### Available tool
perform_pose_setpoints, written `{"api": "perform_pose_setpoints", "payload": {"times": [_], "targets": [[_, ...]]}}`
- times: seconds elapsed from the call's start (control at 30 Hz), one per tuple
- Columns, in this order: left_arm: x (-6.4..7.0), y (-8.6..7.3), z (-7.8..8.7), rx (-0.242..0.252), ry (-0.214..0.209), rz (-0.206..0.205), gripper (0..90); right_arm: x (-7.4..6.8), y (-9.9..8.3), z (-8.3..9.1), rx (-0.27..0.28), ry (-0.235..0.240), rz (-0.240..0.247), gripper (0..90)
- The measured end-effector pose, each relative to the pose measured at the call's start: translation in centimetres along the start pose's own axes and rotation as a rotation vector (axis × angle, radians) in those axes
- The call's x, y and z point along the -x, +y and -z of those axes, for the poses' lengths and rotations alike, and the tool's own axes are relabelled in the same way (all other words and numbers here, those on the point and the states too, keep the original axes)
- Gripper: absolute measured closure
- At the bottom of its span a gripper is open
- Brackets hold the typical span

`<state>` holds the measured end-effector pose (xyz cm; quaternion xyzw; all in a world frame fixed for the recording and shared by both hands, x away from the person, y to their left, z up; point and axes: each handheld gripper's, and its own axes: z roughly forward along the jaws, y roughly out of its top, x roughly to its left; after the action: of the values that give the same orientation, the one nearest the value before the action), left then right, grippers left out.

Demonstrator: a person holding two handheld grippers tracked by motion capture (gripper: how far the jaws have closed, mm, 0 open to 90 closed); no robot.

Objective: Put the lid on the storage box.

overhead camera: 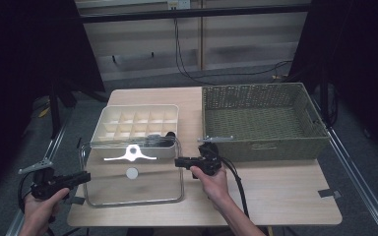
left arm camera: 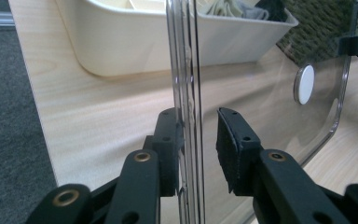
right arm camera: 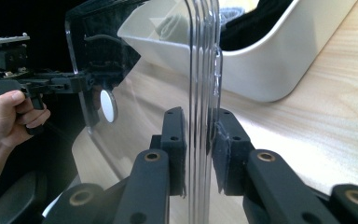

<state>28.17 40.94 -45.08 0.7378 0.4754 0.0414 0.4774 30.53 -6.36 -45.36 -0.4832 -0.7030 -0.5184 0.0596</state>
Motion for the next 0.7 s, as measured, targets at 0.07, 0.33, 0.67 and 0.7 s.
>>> {"api": "perform_pose_setpoints", "payload": {"times": [0.07,0.33,0.67,0.7], "targets": [[0.0,0.2,0.1,0.011,-0.005,-0.004,71.0,0.0,0.1,0.1,0.004,-0.004,0.001,76.5],[0.2,1.4,-0.1,0.02,0.021,-0.023,71.0,-0.2,0.8,0.3,0.014,-0.024,0.014,75.9],[0.2,3.1,-0.1,0.04,0.034,-0.045,70.6,-0.4,2.3,0.5,0.044,-0.015,0.019,76.0],[0.2,3.2,-0.2,0.043,0.034,-0.042,70.6,-0.5,2.5,0.7,0.049,-0.016,0.025,76.1]]}}
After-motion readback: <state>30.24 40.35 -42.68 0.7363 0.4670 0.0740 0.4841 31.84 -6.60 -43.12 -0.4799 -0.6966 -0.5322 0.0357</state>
